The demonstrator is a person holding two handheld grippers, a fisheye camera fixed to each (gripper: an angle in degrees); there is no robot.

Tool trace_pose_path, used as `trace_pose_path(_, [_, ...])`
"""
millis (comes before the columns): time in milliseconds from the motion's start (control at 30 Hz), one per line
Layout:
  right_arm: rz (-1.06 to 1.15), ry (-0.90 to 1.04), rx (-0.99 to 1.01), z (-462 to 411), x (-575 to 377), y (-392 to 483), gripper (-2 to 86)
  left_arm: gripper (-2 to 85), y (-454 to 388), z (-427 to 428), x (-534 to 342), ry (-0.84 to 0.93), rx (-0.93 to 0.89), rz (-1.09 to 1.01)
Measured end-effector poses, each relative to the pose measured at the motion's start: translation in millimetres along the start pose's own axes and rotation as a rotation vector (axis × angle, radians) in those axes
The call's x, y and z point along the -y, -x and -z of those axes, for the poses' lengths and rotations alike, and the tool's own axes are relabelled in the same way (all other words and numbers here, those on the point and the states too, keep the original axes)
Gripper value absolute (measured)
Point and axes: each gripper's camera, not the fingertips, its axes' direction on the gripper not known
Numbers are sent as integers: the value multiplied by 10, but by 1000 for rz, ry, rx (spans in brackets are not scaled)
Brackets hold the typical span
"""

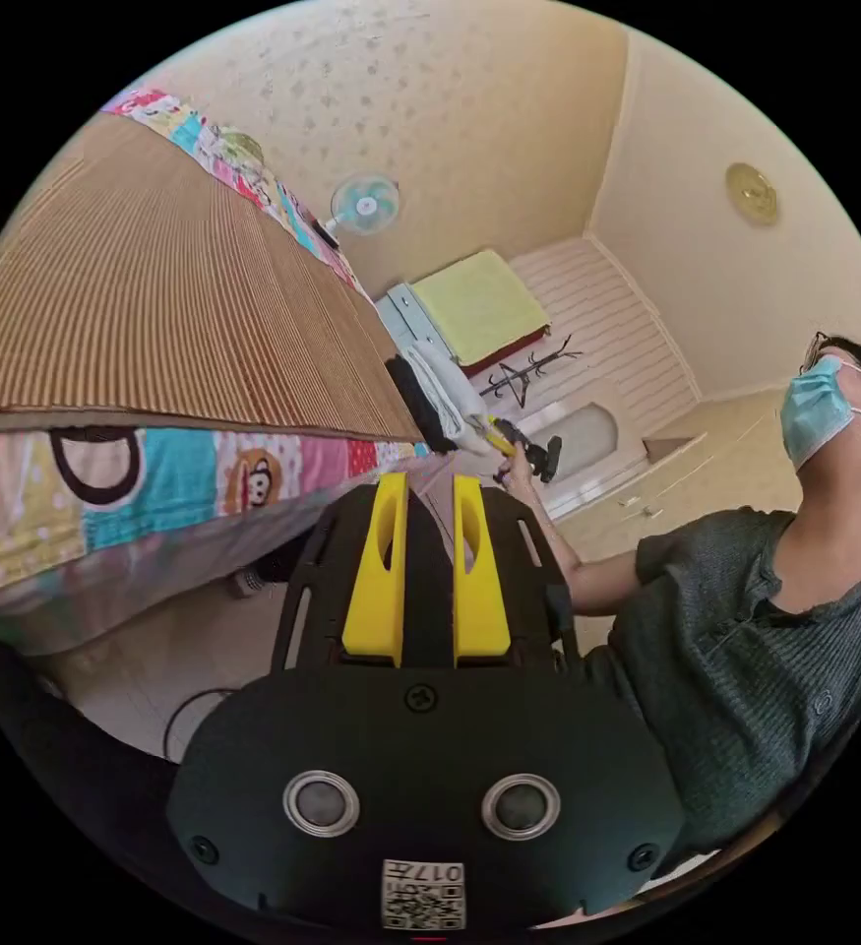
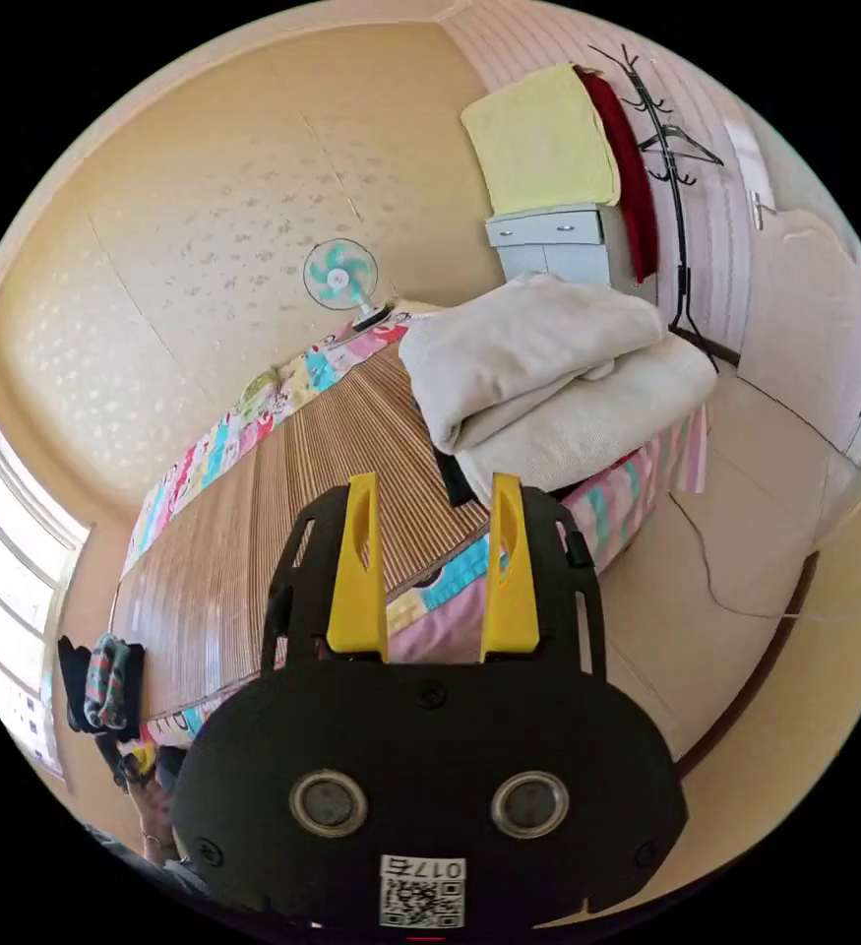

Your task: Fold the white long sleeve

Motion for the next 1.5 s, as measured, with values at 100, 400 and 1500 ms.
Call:
trace_pose_path(100, [-104, 22, 78, -360, 297, -87, 134, 74, -122, -252, 21, 78, 6, -4])
trace_pose_path(400, [507, -173, 267, 100, -10, 2339, 36, 67, 15, -78, 67, -18, 58, 71])
trace_pose_path(1500, [977, 255, 441, -302, -2680, 3689, 14, 127, 406, -210, 441, -34, 182, 56])
